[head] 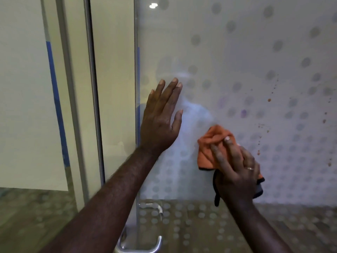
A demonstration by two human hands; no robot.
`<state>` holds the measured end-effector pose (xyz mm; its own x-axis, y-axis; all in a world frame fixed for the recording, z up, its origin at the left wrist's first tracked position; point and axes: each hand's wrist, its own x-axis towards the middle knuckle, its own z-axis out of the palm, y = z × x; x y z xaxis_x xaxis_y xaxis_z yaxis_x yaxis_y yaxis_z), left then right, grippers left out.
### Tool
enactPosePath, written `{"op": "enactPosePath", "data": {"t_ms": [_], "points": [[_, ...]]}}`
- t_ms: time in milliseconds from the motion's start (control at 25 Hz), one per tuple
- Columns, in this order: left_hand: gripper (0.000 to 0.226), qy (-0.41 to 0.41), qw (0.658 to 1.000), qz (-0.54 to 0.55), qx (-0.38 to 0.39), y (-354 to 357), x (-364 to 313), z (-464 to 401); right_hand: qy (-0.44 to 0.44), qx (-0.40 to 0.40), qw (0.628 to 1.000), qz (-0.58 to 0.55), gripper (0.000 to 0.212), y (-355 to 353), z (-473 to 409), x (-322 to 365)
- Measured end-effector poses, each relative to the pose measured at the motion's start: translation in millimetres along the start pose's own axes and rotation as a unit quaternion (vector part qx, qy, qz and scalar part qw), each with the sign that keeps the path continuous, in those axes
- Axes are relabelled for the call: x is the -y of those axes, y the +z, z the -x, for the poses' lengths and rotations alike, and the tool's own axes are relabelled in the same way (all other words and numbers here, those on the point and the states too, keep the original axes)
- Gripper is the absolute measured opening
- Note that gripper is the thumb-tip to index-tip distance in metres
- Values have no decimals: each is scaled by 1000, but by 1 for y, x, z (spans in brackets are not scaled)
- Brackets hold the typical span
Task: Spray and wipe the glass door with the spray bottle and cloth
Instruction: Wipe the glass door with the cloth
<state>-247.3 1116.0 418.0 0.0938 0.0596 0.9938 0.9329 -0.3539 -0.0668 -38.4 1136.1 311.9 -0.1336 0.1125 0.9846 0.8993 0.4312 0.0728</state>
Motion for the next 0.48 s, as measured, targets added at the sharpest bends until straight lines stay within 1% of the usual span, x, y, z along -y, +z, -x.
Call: {"op": "enactPosePath", "data": {"t_ms": [40,80,120,160,240,280,320,360,400,480], "points": [[55,-5,1000,11,-7,0,0,-1,40,-10,999,-10,65,2,-11,7],[56,-10,1000,24,-16,-1,1,-2,55,-14,998,-22,67,4,-17,21],[57,-16,999,39,-24,-2,1,-3,36,-7,999,-35,66,6,-18,38],[59,-25,998,51,-31,-3,1,-4,-22,10,999,-43,61,9,-10,53],[62,-40,996,68,-38,-4,1,-4,-180,54,982,-34,48,11,20,69],[63,-40,996,73,-39,-6,2,-4,-238,75,968,-20,47,10,33,64],[65,-39,995,79,-40,-7,3,-4,-267,88,960,-11,45,7,37,51],[66,-39,995,87,-41,-8,4,-5,-265,85,961,-7,44,4,34,38],[68,-43,994,96,-41,-9,5,-5,-239,70,969,-4,44,1,27,25],[71,-53,992,109,-40,-11,6,-6,-130,21,991,2,52,-1,-2,10]]}}
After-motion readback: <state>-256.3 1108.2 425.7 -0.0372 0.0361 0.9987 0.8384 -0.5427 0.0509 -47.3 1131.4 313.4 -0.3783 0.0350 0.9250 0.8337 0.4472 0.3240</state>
